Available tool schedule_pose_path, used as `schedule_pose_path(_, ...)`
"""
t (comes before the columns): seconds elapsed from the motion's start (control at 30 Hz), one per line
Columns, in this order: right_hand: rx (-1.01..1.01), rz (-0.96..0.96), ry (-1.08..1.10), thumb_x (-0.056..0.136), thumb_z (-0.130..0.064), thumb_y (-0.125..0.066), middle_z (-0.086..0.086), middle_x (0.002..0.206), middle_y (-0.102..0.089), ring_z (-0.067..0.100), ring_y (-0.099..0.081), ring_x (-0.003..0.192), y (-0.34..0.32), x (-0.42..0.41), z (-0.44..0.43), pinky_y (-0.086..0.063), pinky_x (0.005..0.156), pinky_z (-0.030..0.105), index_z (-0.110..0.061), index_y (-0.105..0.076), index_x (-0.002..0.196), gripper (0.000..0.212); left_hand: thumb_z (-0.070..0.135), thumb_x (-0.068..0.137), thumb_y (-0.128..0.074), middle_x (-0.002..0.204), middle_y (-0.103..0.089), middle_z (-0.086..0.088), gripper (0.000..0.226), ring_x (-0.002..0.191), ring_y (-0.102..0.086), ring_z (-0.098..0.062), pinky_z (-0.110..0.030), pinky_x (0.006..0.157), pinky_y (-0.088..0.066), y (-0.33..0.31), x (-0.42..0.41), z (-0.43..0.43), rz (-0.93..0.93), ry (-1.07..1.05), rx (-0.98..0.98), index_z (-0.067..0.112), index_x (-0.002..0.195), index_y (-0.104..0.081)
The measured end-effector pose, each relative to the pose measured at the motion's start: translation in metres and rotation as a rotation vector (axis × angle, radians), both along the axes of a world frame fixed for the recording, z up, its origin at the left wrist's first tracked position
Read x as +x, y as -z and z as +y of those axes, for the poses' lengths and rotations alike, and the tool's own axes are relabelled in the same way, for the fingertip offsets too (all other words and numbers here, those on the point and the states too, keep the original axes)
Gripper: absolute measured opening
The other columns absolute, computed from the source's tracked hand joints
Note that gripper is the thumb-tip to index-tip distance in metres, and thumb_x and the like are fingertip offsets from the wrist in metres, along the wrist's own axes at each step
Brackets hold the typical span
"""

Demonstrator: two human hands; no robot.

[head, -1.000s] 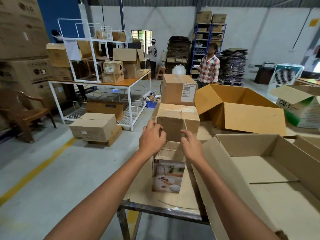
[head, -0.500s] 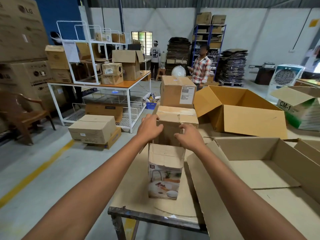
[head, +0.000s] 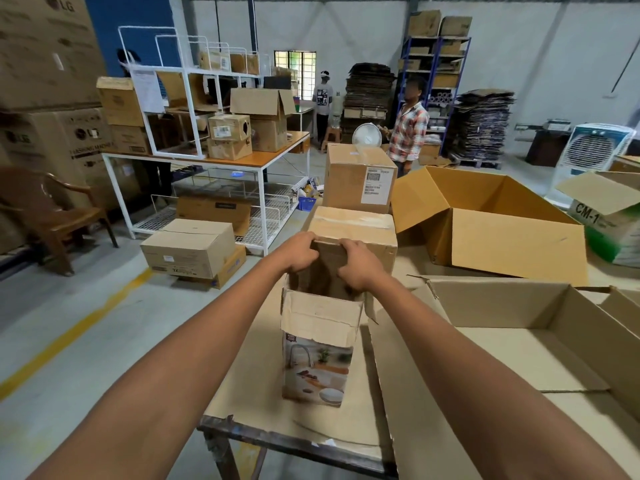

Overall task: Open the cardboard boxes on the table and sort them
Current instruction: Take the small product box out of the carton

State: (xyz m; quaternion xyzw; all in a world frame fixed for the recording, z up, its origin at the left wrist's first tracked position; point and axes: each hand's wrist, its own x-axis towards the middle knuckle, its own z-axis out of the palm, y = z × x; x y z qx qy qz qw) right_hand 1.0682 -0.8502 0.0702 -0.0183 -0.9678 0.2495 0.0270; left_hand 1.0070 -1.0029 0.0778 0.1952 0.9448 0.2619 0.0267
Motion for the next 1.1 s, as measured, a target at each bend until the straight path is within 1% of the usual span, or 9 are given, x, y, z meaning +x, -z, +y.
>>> schedule_pose_path(0.23, -0.123, 0.122, 0.003, 0.088, -0.021, -0.064, 0.012, 0.145, -0.051, 0.028, -0.051, 0.128, 0.003, 0.002, 0.005, -0.042, 0.105, 0.037, -0.012, -0.044, 0.146, 0.062, 0.008, 0.095, -0.053, 0.138, -0.053, -0.017, 0.041, 0.127, -0.05, -0.032, -0.034, 0.099, -0.04, -0.002, 0.014, -0.001, -0.003, -0.066, 0.064, 0.006, 0.136, -0.052)
schedule_pose_path(0.3, -0.099, 0.118, -0.016, 0.089, -0.023, -0.064, 0.012, 0.146, -0.05, 0.029, -0.05, 0.13, 0.002, 0.002, 0.004, -0.041, 0.106, 0.037, -0.012, -0.043, 0.147, 0.062, 0.011, 0.099, -0.052, 0.144, -0.05, -0.017, 0.043, 0.131, -0.047, -0.031, -0.029, 0.097, -0.037, -0.005, 0.018, -0.001, 0.015, -0.084, 0.099, 0.005, 0.142, -0.046)
schedule_pose_path(0.47, -0.043, 0.188, -0.045, 0.09, -0.031, -0.064, 0.013, 0.152, -0.043, 0.031, -0.042, 0.138, -0.016, 0.003, 0.001, -0.038, 0.111, 0.041, -0.013, -0.037, 0.15, 0.068, 0.027, 0.103, -0.05, 0.15, -0.045, -0.016, 0.049, 0.135, -0.043, -0.03, -0.035, 0.105, -0.037, -0.014, 0.028, -0.01, 0.118, -0.105, 0.124, 0.007, 0.147, -0.04)
schedule_pose_path(0.6, -0.066, 0.336, -0.083, 0.092, -0.032, -0.063, 0.01, 0.15, -0.047, 0.03, -0.045, 0.136, -0.046, 0.019, -0.017, -0.038, 0.109, 0.039, -0.014, -0.041, 0.148, 0.063, 0.035, 0.103, -0.047, 0.151, -0.043, -0.012, 0.051, 0.139, -0.039, -0.026, -0.038, 0.111, -0.033, -0.024, 0.047, -0.036, 0.255, -0.123, 0.167, 0.012, 0.149, -0.041)
schedule_pose_path(0.73, -0.239, 0.5, -0.095, 0.094, -0.027, -0.062, 0.003, 0.146, -0.052, 0.023, -0.048, 0.133, -0.061, 0.057, -0.058, -0.039, 0.108, 0.038, -0.017, -0.047, 0.145, 0.055, 0.036, 0.101, -0.049, 0.139, -0.052, -0.006, 0.043, 0.13, -0.045, -0.022, -0.029, 0.102, -0.033, -0.028, 0.079, -0.086, 0.531, -0.163, 0.247, 0.015, 0.139, -0.053)
schedule_pose_path(0.83, -0.421, 0.601, -0.089, 0.092, -0.03, -0.06, 0.0, 0.14, -0.057, 0.018, -0.053, 0.127, -0.045, 0.084, -0.105, -0.047, 0.104, 0.045, -0.019, -0.053, 0.14, 0.049, 0.033, 0.1, -0.049, 0.135, -0.055, -0.006, 0.039, 0.126, -0.047, -0.021, -0.025, 0.1, -0.032, -0.009, 0.11, -0.139, 0.632, -0.215, 0.348, 0.014, 0.133, -0.057)
schedule_pose_path(0.9, -0.49, 0.641, -0.086, 0.09, -0.033, -0.058, 0.0, 0.137, -0.059, 0.016, -0.055, 0.122, -0.024, 0.099, -0.143, -0.051, 0.1, 0.044, -0.02, -0.056, 0.138, 0.049, 0.033, 0.1, -0.049, 0.134, -0.055, -0.006, 0.039, 0.126, -0.047, -0.02, -0.027, 0.102, -0.035, 0.012, 0.129, -0.18, 0.646, -0.244, 0.382, 0.013, 0.132, -0.057)
schedule_pose_path(1.03, -0.618, 0.579, -0.046, 0.09, -0.032, -0.058, -0.004, 0.131, -0.056, 0.01, -0.055, 0.117, 0.034, 0.116, -0.226, -0.056, 0.092, 0.038, -0.022, -0.056, 0.137, 0.048, 0.026, 0.1, -0.052, 0.132, -0.056, 0.001, 0.036, 0.124, -0.048, -0.016, -0.023, 0.103, -0.037, 0.057, 0.16, -0.264, 0.618, -0.294, 0.449, 0.014, 0.134, -0.057)
schedule_pose_path(1.1, -0.675, 0.548, -0.029, 0.088, -0.032, -0.059, -0.006, 0.126, -0.057, 0.011, -0.057, 0.114, 0.066, 0.118, -0.266, -0.057, 0.087, 0.04, -0.021, -0.058, 0.133, 0.046, 0.024, 0.1, -0.053, 0.13, -0.057, 0.002, 0.036, 0.123, -0.05, -0.016, -0.03, 0.103, -0.042, 0.078, 0.168, -0.303, 0.593, -0.316, 0.463, 0.013, 0.133, -0.057)
